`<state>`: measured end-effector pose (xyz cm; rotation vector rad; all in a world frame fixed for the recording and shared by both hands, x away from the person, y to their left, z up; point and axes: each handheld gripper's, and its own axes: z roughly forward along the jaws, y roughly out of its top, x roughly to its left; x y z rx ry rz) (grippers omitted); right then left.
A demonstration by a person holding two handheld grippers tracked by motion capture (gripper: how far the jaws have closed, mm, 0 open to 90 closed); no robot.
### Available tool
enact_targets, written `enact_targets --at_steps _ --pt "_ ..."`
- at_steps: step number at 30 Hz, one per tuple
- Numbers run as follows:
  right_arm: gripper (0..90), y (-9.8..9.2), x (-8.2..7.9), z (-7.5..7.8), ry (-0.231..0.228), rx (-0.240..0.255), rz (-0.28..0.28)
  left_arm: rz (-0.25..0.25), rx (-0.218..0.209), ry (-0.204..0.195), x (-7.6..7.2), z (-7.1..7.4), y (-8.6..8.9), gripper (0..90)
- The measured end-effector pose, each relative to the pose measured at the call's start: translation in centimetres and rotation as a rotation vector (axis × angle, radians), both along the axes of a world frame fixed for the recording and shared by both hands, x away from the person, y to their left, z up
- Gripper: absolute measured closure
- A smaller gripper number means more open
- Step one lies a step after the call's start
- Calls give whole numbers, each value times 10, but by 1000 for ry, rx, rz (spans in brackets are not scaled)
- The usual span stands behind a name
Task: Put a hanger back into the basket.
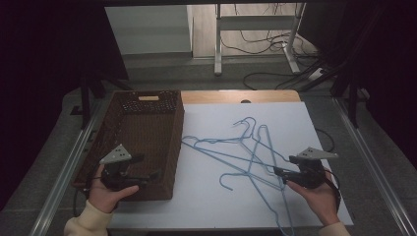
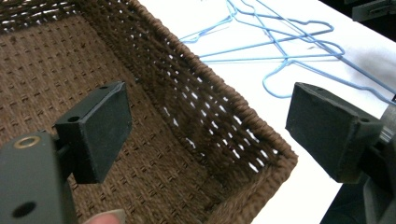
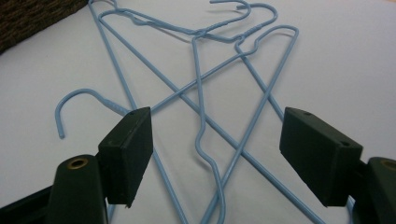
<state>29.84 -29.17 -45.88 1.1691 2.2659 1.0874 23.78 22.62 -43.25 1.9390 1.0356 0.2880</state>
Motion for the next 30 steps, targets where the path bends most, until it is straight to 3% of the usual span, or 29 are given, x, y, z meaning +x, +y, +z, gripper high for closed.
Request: enact_targets --at_steps 7,16,21,30 --pt "264 10 8 6 9 -15 21 -1 -1 -7 0 2 0 146" --pt "287 42 37 7 39 -70 41 -5 4 -11 -1 3 -1 149" --pt "298 63 54 1 51 -130 60 -3 5 -11 -1 3 0 150" --pt "323 73 73 -8 86 -148 62 -4 8 -10 -1 2 -1 151"
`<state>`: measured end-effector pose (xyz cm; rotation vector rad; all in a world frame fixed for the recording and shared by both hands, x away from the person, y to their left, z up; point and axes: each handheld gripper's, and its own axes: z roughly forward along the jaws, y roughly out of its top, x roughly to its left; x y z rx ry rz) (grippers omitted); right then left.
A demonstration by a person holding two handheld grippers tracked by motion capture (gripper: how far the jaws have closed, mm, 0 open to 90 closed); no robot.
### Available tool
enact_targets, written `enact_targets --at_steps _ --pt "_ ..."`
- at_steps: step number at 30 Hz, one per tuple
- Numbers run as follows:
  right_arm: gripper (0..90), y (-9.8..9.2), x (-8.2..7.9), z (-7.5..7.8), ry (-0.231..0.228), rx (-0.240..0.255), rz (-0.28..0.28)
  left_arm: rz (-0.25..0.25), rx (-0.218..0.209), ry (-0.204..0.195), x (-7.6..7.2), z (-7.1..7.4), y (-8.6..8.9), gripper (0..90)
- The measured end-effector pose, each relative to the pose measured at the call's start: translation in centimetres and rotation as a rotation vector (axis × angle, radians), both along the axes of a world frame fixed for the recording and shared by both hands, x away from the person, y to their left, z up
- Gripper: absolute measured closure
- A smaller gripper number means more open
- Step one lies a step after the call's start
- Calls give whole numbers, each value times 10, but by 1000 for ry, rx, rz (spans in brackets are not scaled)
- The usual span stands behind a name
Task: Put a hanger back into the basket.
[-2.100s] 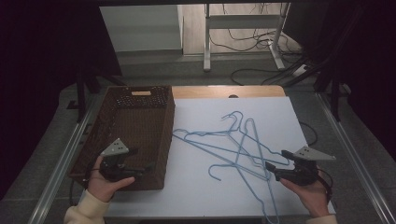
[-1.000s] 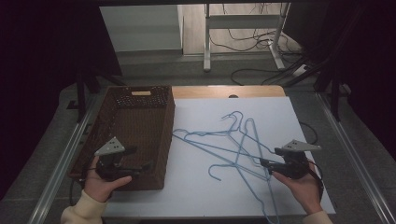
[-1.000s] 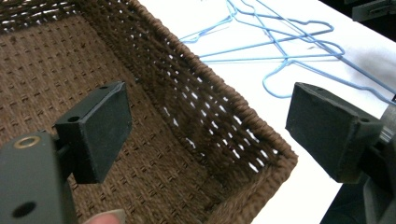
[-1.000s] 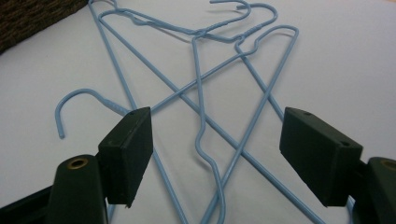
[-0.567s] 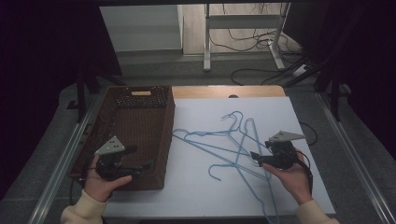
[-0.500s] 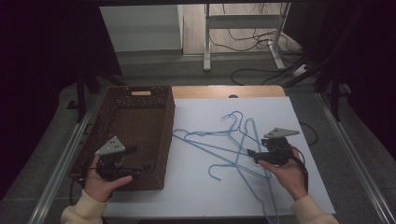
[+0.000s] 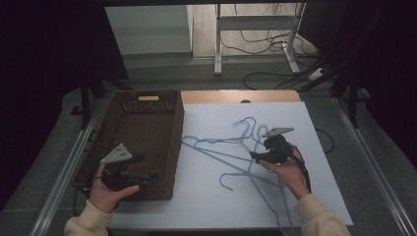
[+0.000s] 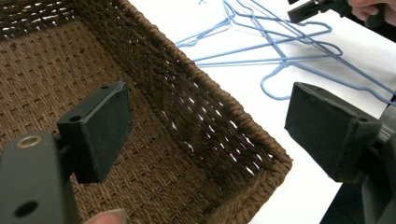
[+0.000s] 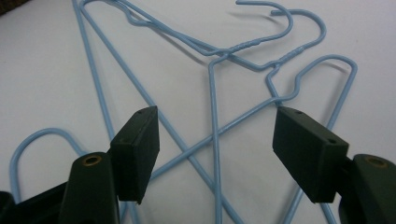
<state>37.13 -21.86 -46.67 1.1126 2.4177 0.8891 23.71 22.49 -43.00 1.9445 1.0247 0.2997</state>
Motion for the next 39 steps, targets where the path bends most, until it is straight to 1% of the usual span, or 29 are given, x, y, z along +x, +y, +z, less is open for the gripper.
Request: enact_targets --at_steps 5,6,7,12,14,18,20,21,22,23,24,25,26,27,31,33,35,36,37,39 --pt "357 8 14 -7 19 -31 11 0 1 1 0 0 0 151" --pt "381 13 20 -11 30 -37 16 -1 1 1 0 0 0 152" --pt "381 13 20 -11 30 -37 16 -1 2 2 0 0 0 152" --pt "422 23 35 -21 85 -66 35 -1 2 1 0 0 0 152" --pt "446 28 41 -26 98 -99 38 -1 3 2 0 -1 0 152" --pt "468 30 46 -31 109 -108 34 -1 4 3 1 -1 0 152" --pt "500 30 50 -34 122 -115 32 -2 5 3 1 -1 0 152" --pt "539 32 53 -36 133 -117 34 -1 5 3 1 -2 0 153" --pt "539 32 53 -36 133 -117 34 0 6 3 1 -2 -1 153" --pt "585 34 56 -38 144 -129 42 0 6 2 1 -2 -1 153" --pt "585 34 56 -38 144 -129 42 0 6 2 1 -2 -1 153" --pt "636 36 57 -39 150 -127 50 1 6 1 1 -1 0 154" --pt "662 37 58 -39 154 -129 55 1 6 1 1 -1 0 154" --pt "662 37 58 -39 154 -129 55 2 5 0 1 -1 0 154" --pt "770 40 58 -38 159 -133 79 4 6 0 0 -1 0 154" --pt "838 40 58 -39 155 -133 80 3 6 -1 0 -1 0 154" --pt "853 40 59 -39 149 -134 84 2 7 -2 0 -1 0 154" --pt "866 39 59 -38 131 -157 89 2 7 -2 0 -1 0 155" --pt "868 37 58 -38 129 -159 104 2 7 -4 0 0 0 155" --pt "870 36 58 -37 130 -152 109 4 5 -6 -1 0 0 156"
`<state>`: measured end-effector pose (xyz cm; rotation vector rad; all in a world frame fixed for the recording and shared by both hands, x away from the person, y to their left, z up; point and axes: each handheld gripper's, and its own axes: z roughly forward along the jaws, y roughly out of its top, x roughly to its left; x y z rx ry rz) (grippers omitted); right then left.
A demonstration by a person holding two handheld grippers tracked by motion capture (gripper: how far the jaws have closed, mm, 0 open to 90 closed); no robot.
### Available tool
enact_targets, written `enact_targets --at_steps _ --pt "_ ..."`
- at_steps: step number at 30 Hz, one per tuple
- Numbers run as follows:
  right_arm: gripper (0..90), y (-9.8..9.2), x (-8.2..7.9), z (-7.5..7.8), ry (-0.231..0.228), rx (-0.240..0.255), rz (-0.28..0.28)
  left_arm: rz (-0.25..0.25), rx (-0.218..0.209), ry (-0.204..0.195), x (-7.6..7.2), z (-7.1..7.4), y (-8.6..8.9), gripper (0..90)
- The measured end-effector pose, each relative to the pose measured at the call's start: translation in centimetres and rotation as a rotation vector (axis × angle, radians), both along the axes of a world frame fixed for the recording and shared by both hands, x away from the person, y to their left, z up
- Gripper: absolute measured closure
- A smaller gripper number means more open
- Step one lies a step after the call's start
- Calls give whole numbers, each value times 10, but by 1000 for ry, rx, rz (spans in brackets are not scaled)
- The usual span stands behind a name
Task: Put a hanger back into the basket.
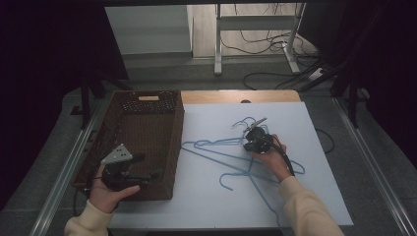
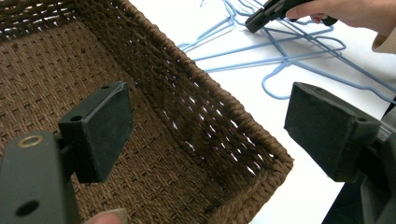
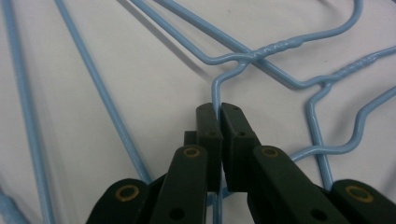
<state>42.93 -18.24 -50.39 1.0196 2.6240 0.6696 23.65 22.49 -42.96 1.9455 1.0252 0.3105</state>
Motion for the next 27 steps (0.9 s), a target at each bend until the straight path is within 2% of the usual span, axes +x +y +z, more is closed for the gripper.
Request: enact_targets --at_steps 3,6,16,23,27 --pt "872 -5 -1 6 -10 36 6 1 -1 -2 0 1 1 157" --pt "873 -8 -6 17 -50 71 22 2 -1 -6 -1 1 1 158" --pt "873 -16 -19 35 -74 134 53 -5 0 -18 -3 4 0 162" --pt "874 -36 -39 48 -99 167 69 -9 3 -22 -2 5 -3 165" --pt "875 -47 -48 59 -121 203 75 -17 7 -32 -2 8 -7 166"
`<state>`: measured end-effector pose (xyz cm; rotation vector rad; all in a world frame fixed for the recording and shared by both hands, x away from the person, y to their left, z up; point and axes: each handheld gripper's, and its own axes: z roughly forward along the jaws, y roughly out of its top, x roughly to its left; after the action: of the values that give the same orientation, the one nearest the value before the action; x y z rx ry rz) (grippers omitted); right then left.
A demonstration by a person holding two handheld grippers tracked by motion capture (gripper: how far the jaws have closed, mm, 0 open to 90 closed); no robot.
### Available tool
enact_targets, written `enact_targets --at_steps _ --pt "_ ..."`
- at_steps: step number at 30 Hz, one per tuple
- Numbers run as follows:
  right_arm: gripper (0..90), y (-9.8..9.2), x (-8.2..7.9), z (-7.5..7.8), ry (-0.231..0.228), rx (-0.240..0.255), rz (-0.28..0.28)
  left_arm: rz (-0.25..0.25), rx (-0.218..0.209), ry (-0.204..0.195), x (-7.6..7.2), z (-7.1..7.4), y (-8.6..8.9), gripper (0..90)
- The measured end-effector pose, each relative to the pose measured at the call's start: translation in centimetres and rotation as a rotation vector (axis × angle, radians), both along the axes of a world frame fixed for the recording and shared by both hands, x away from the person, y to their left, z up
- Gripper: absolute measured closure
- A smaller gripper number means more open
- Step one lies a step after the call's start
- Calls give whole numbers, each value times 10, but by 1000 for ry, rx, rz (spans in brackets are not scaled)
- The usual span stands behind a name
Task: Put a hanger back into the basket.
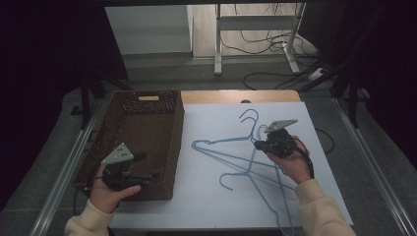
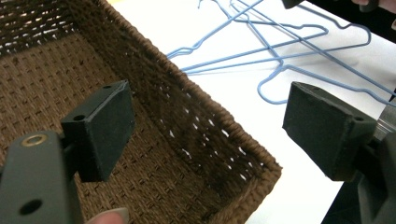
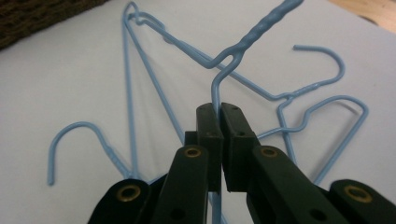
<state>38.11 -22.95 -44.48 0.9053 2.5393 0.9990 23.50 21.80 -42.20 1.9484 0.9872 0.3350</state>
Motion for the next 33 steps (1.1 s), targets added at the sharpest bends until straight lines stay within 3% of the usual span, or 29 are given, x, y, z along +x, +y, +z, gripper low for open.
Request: enact_targets --at_steps 14,33 --pt "875 -22 -28 23 -40 63 52 -41 14 -22 8 9 -23 176" --pt "876 -23 -44 38 -35 126 119 -113 22 -36 33 22 -61 193"
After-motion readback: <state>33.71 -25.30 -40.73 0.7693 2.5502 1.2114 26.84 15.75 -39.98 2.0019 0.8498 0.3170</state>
